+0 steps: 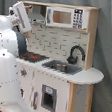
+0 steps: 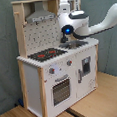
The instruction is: Play with the kitchen
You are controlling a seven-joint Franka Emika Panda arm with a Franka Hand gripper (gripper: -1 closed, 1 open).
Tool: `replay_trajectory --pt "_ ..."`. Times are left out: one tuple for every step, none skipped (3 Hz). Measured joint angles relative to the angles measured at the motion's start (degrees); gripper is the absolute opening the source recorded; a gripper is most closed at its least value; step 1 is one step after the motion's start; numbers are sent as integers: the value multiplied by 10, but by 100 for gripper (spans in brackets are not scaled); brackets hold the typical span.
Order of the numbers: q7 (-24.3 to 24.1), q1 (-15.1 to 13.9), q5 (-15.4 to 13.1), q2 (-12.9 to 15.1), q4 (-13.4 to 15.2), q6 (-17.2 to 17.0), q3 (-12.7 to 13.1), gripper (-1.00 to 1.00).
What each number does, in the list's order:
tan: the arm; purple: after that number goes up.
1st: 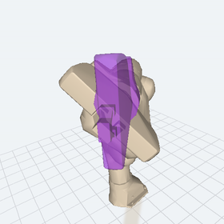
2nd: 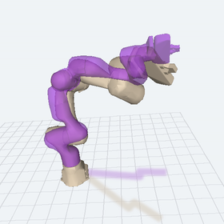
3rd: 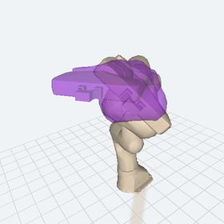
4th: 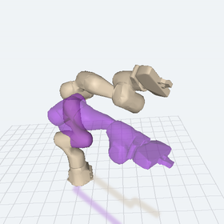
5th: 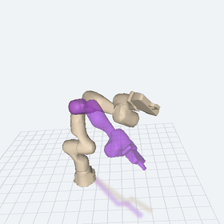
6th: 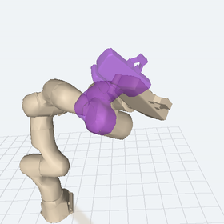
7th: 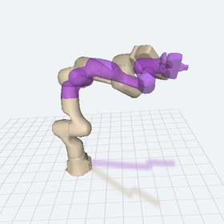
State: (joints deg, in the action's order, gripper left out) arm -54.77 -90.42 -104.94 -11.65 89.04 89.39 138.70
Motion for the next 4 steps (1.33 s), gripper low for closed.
replay_trajectory --pt "-22 -23 31 0 -16 39 0 100" --pt "-40 -43 72 -1 -26 76 0 100" --pt "-54 -64 113 -1 -36 109 0 100" --pt "-54 -66 115 -1 -37 111 0 -100"
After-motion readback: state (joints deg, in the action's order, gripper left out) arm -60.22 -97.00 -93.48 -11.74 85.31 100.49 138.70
